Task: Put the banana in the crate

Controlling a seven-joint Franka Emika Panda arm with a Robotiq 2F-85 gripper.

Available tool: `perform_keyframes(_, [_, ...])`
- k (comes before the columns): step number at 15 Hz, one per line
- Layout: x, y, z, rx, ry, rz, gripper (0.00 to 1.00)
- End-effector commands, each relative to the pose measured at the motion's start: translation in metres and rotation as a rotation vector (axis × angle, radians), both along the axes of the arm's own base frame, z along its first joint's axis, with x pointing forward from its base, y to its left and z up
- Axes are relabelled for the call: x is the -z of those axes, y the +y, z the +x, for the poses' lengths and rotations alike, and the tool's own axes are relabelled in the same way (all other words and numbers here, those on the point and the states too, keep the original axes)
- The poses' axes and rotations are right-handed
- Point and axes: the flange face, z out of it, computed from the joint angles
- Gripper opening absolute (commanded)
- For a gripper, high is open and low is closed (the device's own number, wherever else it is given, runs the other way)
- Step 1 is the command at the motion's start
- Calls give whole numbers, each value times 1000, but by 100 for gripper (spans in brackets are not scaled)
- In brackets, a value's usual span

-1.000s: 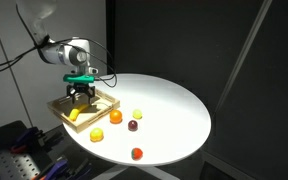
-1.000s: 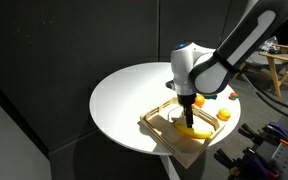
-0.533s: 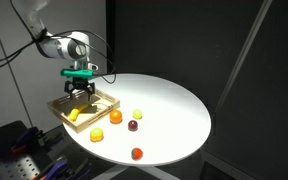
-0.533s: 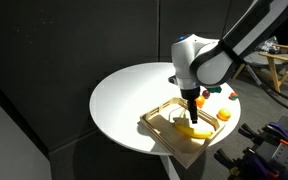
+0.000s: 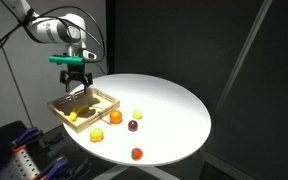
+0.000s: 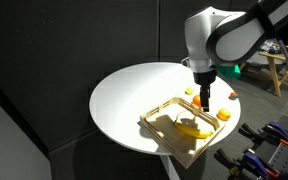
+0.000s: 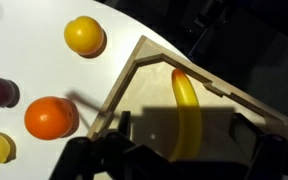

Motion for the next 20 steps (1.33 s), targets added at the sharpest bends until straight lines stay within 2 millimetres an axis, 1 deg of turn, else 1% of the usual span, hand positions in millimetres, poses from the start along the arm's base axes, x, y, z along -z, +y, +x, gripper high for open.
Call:
perform_keyframes(1, [-32,-27,-22,151,-41,-6,100])
perform_keyframes(4, [-53,-53,-28,262,-63,2,100])
perform_keyframes(9, [-85,-100,-33,416,-106,17,100])
perform_keyframes(12, [-102,-122,-37,472,-114,25,100])
perform_keyframes(15, [-116,-133,-42,486,-148,59,100])
perform_keyframes(20, [-134,-135,-47,478,-210,112,100])
